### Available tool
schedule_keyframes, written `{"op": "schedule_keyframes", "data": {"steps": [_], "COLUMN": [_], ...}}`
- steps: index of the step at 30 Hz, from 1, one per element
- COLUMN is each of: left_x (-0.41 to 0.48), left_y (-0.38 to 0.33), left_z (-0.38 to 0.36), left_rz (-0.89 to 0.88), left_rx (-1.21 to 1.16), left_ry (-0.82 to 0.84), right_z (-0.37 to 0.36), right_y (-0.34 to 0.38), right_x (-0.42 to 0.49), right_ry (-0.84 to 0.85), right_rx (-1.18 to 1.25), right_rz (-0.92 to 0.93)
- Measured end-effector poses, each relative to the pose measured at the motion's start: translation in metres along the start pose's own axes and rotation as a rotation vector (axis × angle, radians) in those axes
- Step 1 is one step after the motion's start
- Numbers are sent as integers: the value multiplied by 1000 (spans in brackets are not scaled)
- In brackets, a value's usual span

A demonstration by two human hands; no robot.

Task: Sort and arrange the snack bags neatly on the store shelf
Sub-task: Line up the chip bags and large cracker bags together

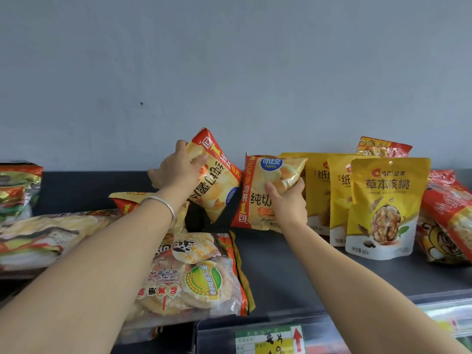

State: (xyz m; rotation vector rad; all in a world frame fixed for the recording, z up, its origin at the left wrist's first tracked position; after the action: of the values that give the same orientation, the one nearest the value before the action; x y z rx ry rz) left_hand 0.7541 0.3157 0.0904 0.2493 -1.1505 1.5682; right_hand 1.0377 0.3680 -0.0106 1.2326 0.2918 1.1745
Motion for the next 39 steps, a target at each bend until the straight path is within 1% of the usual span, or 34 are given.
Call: {"op": "schedule_keyframes", "data": {"steps": [3,6,8,11,14,18,21,23,28,31,35,37,39], "left_x": [-3,-10,-16,-20,-26,-35,-39,-40,-42,-44,-48,-51,-54], "left_y": [35,64,78,95,113,130,136,138,136,134,126,122,117], "left_z": [8,5,2,-1,-3,-6,-8,-8,-7,-6,2,6,12], "left_rz": [176,336,419,496,578,653,658,646,617,611,587,565,540], "left_rx": [-244,-544,-700,-871,-985,-990,-982,-985,-990,-1009,-1021,-1037,-1067], "left_ry": [-33,-81,-127,-218,-309,-378,-381,-382,-372,-369,-384,-405,-439], "right_z": [-15,-32,-41,-50,-58,-79,-92,-95,-87,-87,-74,-60,-44], "right_y": [2,7,12,11,7,1,-3,-3,-1,1,10,21,36], "right_x": [-4,-7,-7,-4,-2,-1,-1,-2,-1,-4,-5,-8,-15], "right_ry": [37,84,99,104,130,244,331,355,256,253,191,123,33], "right_rx": [-22,3,29,107,166,212,276,302,220,165,23,-77,-137], "right_rz": [-4,-1,17,25,48,65,72,75,98,91,110,165,263]}}
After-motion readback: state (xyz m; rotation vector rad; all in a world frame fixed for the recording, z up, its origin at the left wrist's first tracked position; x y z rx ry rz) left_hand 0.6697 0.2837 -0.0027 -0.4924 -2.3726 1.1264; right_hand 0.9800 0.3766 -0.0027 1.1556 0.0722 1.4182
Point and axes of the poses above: each hand's wrist, its own x-axis towards the middle knuckle, its own z-axis out of the back of the hand, y = z × x, the point moved 10 cm from there along x, towards the middle knuckle, and after that the axes turned 8 degrees about -x, right-handed, at the moved point
